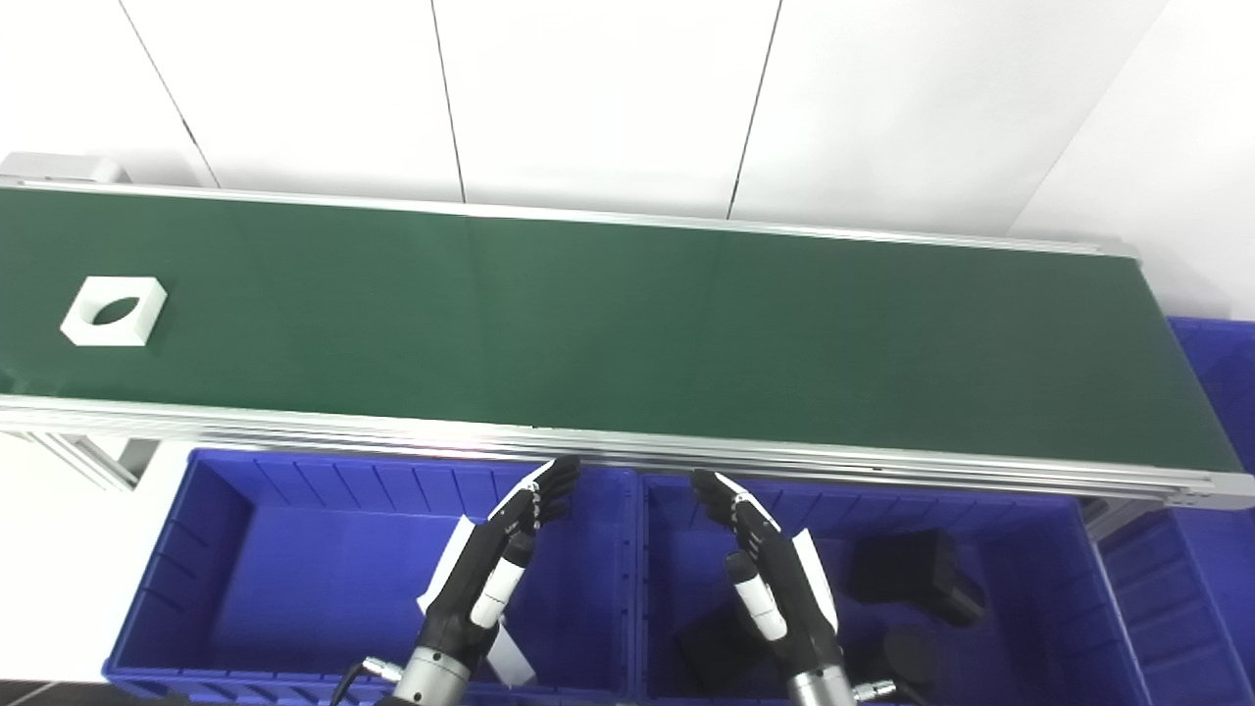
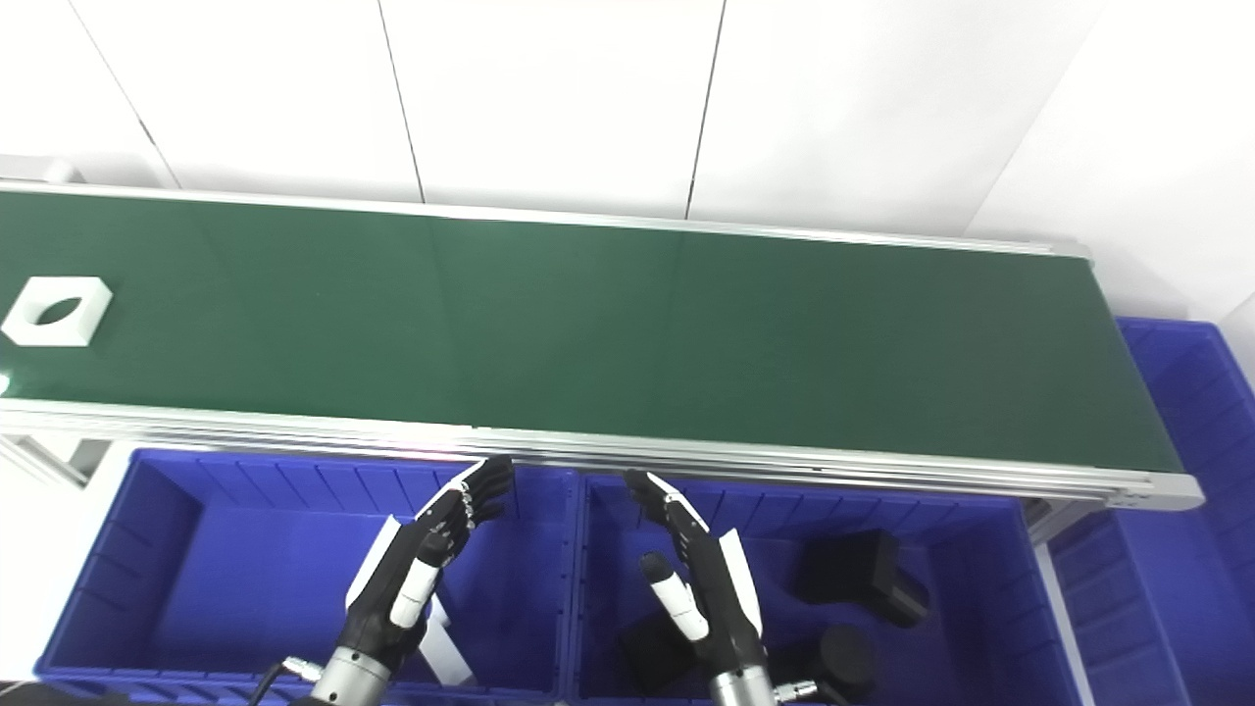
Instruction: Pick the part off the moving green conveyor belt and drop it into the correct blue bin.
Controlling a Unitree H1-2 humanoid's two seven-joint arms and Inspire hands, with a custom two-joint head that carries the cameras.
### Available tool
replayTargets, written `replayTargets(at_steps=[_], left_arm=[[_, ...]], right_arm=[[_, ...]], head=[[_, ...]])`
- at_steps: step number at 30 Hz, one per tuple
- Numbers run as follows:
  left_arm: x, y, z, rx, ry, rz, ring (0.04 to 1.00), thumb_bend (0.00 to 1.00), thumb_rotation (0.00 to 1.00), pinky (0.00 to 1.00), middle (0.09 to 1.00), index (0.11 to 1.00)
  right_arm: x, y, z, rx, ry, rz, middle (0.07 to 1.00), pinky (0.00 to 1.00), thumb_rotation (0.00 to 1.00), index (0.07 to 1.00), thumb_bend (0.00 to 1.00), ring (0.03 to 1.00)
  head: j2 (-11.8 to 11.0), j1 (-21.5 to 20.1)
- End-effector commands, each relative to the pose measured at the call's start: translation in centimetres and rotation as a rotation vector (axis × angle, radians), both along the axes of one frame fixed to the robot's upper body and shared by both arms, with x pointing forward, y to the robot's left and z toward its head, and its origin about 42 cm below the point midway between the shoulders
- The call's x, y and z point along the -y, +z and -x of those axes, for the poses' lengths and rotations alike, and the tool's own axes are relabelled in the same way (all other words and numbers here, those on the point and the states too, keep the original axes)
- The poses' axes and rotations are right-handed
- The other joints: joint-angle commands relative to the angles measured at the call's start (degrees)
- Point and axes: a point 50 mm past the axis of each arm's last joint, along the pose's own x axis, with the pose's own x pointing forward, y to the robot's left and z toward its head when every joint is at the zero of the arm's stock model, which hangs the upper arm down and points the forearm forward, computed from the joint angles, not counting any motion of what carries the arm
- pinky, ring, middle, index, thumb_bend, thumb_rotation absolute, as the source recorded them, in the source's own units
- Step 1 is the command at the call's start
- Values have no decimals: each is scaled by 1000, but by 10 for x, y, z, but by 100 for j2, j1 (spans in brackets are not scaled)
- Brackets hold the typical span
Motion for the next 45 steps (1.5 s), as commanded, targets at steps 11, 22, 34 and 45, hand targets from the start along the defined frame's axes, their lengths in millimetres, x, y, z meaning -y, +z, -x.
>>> replayTargets(at_steps=[11, 22, 34, 45], left_arm=[[-1, 10, -4, 73, -1, -4, 907, 730, 991, 888, 900, 881], [0, 9, -5, 69, -1, -10, 905, 726, 977, 884, 899, 882], [-3, 9, -5, 71, -4, -19, 904, 735, 984, 882, 897, 881], [-3, 8, -5, 66, -9, -17, 907, 747, 974, 888, 899, 883]], right_arm=[[-2, 8, -6, 64, -5, -22, 855, 851, 1000, 834, 780, 866], [-2, 8, -7, 69, -9, -10, 852, 848, 1000, 830, 765, 862], [-4, 7, -7, 64, -3, -14, 854, 854, 1000, 836, 786, 866], [-5, 6, -7, 61, -6, -16, 851, 846, 1000, 833, 793, 860]], head=[[-10, 4], [-28, 9], [-41, 6], [-42, 7]])
